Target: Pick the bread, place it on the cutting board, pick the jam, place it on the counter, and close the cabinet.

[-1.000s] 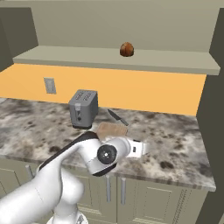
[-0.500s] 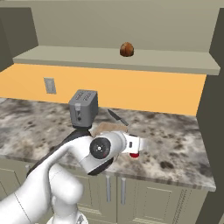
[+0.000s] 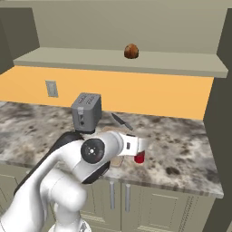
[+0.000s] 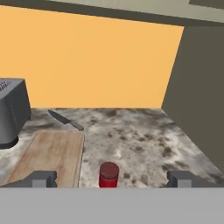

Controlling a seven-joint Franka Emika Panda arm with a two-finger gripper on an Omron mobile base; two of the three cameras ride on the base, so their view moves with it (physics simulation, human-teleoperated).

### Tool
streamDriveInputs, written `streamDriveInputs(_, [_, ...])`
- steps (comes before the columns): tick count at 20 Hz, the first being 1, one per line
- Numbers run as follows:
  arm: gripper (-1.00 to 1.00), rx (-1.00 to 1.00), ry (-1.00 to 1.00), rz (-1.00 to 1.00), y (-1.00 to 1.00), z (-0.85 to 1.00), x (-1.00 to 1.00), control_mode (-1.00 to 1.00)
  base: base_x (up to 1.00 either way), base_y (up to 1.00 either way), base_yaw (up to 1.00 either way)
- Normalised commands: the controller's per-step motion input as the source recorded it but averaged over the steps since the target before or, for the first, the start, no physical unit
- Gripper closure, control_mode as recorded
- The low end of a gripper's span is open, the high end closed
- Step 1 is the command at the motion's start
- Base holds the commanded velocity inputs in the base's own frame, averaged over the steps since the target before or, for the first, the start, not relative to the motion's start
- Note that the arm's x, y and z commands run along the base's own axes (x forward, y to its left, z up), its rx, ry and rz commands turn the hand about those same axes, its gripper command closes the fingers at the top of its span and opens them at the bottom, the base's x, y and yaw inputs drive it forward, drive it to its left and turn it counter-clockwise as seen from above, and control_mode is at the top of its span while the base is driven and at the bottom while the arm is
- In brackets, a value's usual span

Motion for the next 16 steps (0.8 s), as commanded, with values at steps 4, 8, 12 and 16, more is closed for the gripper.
streamDriveInputs(4, [-1.00, 0.03, 0.00, 0.09, 0.24, 0.49, -0.41, -1.00, 0.00, 0.00, 0.00])
streamDriveInputs(8, [-1.00, 0.05, 0.02, 0.10, 0.23, 0.48, -0.51, -1.00, 0.00, 0.00, 0.00])
streamDriveInputs(12, [-1.00, 0.05, 0.05, 0.09, 0.22, 0.44, -0.55, -1.00, 0.00, 0.00, 0.00])
streamDriveInputs(16, [-1.00, 0.06, 0.05, 0.06, 0.13, 0.45, -0.54, -1.00, 0.00, 0.00, 0.00])
